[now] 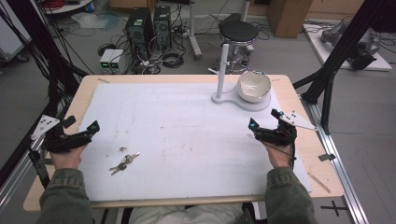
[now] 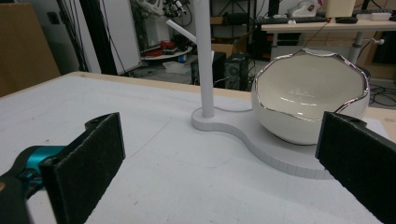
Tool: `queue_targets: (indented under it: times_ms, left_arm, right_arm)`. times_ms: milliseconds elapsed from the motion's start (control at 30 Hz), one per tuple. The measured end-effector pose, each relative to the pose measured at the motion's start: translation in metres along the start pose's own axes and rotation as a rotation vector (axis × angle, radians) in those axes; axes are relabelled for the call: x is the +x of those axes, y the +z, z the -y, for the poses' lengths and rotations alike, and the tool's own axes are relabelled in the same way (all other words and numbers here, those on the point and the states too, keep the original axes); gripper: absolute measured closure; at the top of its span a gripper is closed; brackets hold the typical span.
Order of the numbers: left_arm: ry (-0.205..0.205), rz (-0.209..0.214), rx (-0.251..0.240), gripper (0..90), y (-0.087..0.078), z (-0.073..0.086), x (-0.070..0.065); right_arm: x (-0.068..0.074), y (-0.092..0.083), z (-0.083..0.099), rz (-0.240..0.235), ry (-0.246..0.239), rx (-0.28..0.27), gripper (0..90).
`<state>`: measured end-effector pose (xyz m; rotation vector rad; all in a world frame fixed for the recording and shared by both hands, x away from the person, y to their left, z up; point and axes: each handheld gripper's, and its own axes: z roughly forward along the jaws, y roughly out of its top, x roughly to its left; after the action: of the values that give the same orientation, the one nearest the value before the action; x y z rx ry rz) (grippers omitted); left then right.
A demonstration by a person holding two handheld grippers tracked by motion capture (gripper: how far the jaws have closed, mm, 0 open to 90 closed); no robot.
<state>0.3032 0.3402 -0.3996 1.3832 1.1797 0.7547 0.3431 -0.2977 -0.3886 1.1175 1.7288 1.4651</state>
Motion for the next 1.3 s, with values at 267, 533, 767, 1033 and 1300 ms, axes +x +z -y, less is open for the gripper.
queue_targets:
  times_ms: [267,533,767,1033,1300]
  left_arm:
    - [-0.007,0.003,0.002,1.7,0.0,0.0,0.001]
    - [0.024,0.026,0.016,1.7,0.003,-0.005,-0.008]
    - [0.031,0.03,0.028,1.7,0.003,-0.005,-0.009]
    - [0.062,0.046,0.071,1.7,0.006,-0.008,-0.016]
    - [0.116,0.072,0.127,1.7,0.013,-0.01,-0.029]
  right_arm:
    - [0.001,0.001,0.001,-0.001,0.003,0.015,0.3]
    - [0.003,0.001,0.001,-0.006,-0.015,0.021,0.3]
    - [0.003,0.001,0.001,-0.009,-0.014,0.025,0.3]
    - [0.003,0.001,0.001,-0.011,-0.011,0.025,0.3]
    - [0.003,0.002,0.001,-0.014,-0.012,0.031,0.3]
